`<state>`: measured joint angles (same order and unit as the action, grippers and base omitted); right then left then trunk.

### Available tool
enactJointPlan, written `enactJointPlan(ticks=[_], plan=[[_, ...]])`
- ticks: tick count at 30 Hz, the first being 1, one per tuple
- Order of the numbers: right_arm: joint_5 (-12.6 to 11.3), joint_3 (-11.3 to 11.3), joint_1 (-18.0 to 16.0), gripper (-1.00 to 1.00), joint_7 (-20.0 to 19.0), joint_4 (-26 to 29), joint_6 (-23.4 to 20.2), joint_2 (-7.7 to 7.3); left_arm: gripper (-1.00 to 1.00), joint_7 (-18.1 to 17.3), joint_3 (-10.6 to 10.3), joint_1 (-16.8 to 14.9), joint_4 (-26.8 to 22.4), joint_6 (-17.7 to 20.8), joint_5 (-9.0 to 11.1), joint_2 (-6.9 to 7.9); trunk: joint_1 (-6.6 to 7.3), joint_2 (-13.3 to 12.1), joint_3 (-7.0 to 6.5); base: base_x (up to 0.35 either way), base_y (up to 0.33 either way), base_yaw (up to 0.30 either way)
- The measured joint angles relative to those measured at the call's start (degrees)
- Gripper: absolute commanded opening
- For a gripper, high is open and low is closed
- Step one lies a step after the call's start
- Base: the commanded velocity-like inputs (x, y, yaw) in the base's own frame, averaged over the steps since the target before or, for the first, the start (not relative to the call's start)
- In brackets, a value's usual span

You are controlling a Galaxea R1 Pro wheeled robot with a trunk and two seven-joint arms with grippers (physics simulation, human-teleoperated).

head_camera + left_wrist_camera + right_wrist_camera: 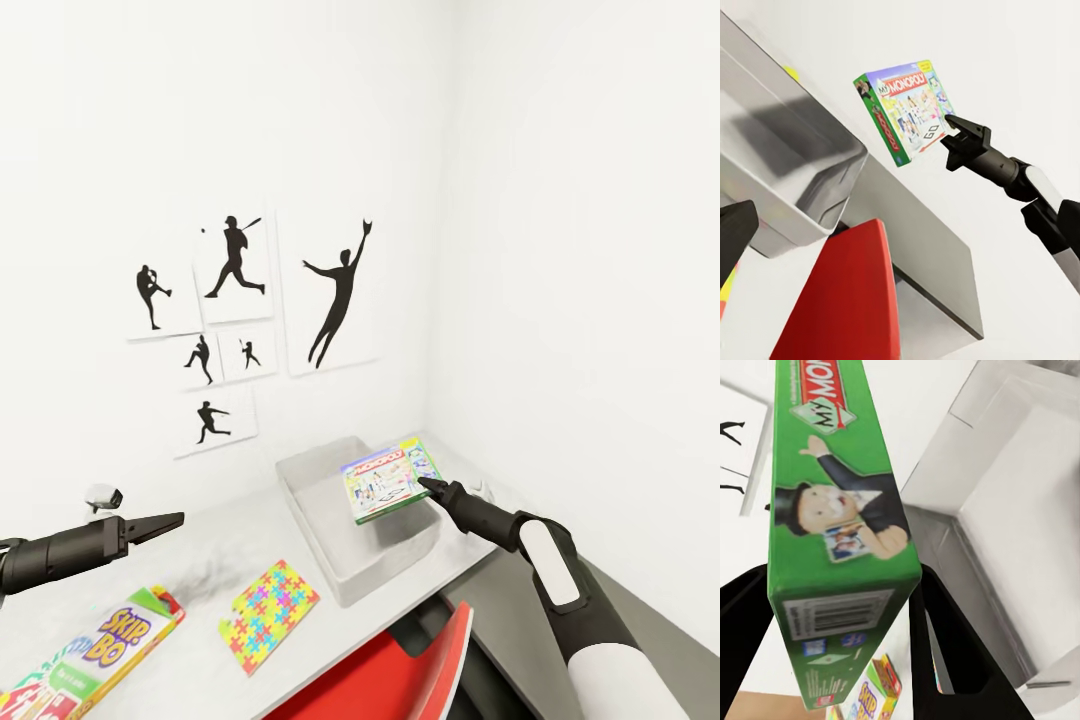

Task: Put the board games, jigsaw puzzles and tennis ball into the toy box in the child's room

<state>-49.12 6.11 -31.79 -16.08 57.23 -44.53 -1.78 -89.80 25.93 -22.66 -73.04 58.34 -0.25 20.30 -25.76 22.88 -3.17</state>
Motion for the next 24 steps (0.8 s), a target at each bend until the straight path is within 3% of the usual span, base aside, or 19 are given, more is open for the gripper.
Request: enactJointPlan(ticks=[24], plan=[[0.03, 0.0, 0.0, -1.0, -0.01, -0.04, 0.06, 0.0, 1.0, 0.0, 0.05, 0.0, 0.0, 0.03, -0.04, 0.0, 0.0, 0.0, 0.0, 0.062, -0.009, 0.0]])
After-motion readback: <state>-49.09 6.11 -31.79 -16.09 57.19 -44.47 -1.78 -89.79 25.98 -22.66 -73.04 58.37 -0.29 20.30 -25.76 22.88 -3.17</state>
